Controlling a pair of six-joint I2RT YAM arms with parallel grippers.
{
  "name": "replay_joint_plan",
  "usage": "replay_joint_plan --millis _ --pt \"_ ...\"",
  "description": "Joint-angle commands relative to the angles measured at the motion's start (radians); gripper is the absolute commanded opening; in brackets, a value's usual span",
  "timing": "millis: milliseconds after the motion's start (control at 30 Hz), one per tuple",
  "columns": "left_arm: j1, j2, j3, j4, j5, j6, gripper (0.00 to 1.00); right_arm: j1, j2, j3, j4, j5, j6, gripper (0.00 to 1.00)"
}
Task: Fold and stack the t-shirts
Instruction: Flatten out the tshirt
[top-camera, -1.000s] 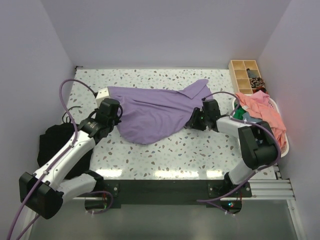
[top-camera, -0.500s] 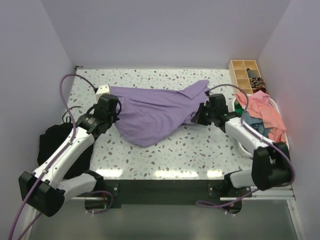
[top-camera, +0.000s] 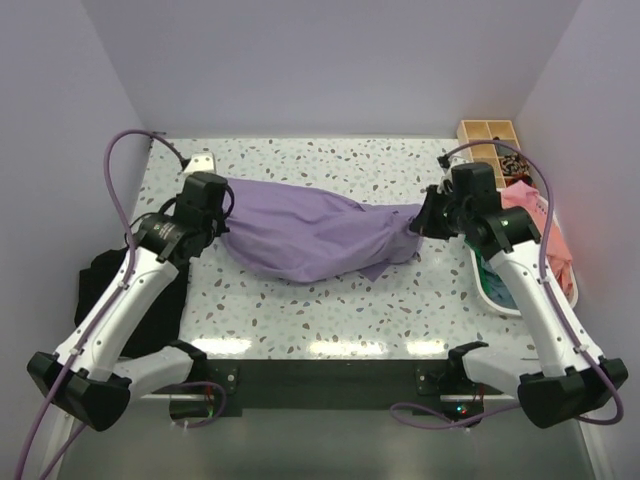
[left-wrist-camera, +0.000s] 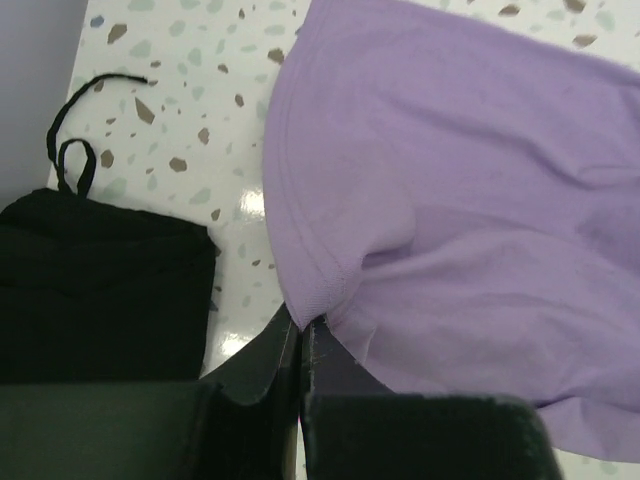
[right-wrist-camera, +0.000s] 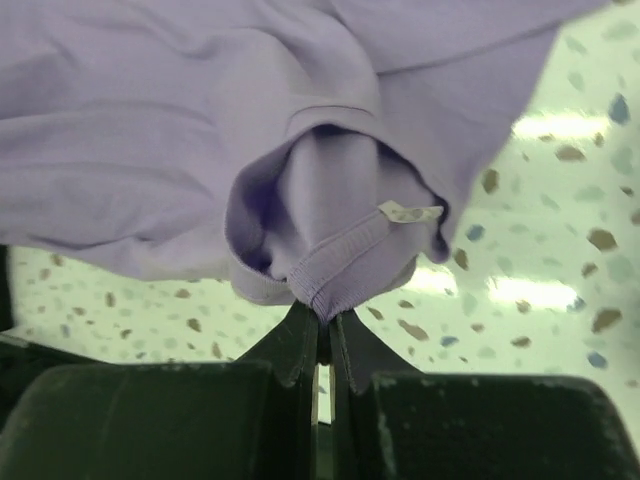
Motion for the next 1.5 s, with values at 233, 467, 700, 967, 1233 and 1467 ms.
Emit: replay_joint_plan --millis 233,467,700,967,1233,1467 --pt "0.012 0.056 -0.147 0.153 -0.048 0.019 0.0 -0.003 0.228 -0.028 0.228 0.234 -0.023 0.0" --pt "0.067 0.251 -0.066 0.298 -0.039 0.071 0.0 -0.003 0.59 0.27 0.234 0.283 -0.032 0.0" --pt "0.098 0.373 -0.136 0.394 -0.059 0.015 0.1 -0.011 0.662 0.193 0.341 0.233 -0.046 0.22" --pt "0.101 0.21 -0.207 0.473 -0.105 0.027 0.25 -0.009 0.313 -0.077 0.312 0.153 -0.055 0.59" --pt "0.101 0.213 -0.239 0.449 -0.005 0.01 0.18 -0.001 0.17 -0.363 0.315 -0.06 0.044 0.57" --pt "0.101 0.215 -0.299 0.461 0.094 -0.001 0.16 0.025 0.221 -0.45 0.359 -0.076 0.092 0.51"
